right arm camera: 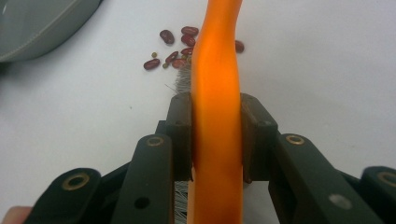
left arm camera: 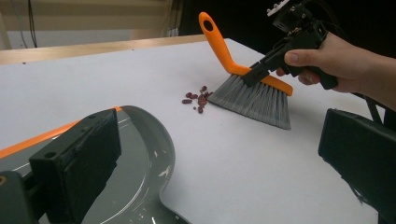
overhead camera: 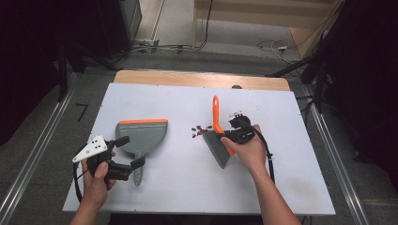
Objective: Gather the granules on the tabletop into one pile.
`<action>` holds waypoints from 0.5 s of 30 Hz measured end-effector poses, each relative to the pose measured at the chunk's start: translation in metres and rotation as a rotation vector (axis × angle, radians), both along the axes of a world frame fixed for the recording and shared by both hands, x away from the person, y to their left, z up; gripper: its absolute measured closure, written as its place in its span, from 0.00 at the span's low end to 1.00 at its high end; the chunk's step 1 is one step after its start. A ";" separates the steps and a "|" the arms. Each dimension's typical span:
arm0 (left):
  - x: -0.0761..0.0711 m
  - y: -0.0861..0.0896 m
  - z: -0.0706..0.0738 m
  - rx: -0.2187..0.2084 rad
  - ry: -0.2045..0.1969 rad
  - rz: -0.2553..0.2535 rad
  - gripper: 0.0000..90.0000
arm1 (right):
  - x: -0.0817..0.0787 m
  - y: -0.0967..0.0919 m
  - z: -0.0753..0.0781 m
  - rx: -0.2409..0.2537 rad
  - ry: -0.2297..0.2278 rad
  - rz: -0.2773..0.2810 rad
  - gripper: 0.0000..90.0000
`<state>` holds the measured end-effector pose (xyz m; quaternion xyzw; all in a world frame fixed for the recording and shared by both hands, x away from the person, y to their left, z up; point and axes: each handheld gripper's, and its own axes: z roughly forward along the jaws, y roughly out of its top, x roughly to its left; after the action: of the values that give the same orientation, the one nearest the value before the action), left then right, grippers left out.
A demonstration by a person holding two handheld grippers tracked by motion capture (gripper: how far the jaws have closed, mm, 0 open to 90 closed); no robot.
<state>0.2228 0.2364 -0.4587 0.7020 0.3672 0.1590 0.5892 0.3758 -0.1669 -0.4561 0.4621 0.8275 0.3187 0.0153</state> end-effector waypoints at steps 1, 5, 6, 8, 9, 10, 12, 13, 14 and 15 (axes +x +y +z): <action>0.000 0.000 0.000 -0.002 0.000 0.000 0.00 | 0.000 -0.001 0.000 0.018 0.008 -0.003 0.75; 0.001 0.000 0.000 -0.005 0.003 0.003 0.00 | -0.002 0.001 0.005 0.060 0.013 0.003 0.76; 0.001 0.000 0.000 -0.003 0.002 0.002 0.00 | -0.003 0.003 0.007 0.054 0.003 0.007 0.76; 0.001 0.000 0.000 -0.004 0.001 0.002 0.00 | -0.004 0.008 0.011 0.051 0.000 0.003 0.76; 0.001 0.000 0.000 -0.003 0.002 0.003 0.00 | -0.004 0.012 0.013 0.056 0.000 0.001 0.76; 0.002 0.000 0.000 -0.005 0.003 0.006 0.00 | -0.005 0.016 0.016 0.071 0.003 0.005 0.77; 0.002 0.000 -0.001 -0.003 0.004 0.008 0.00 | -0.006 0.027 0.021 0.086 -0.002 0.018 0.77; 0.002 0.000 -0.001 -0.003 0.003 0.008 0.00 | -0.006 0.033 0.023 0.086 -0.009 0.027 0.77; 0.002 0.000 0.000 -0.003 0.003 0.008 0.00 | -0.005 0.039 0.024 0.087 -0.011 0.035 0.77; 0.002 0.000 0.000 -0.006 0.003 0.008 0.00 | -0.004 0.045 0.025 0.082 -0.013 0.038 0.77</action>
<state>0.2244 0.2367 -0.4588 0.6988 0.3716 0.1591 0.5901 0.3722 -0.1217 -0.4313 0.4443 0.8222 0.3556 -0.0046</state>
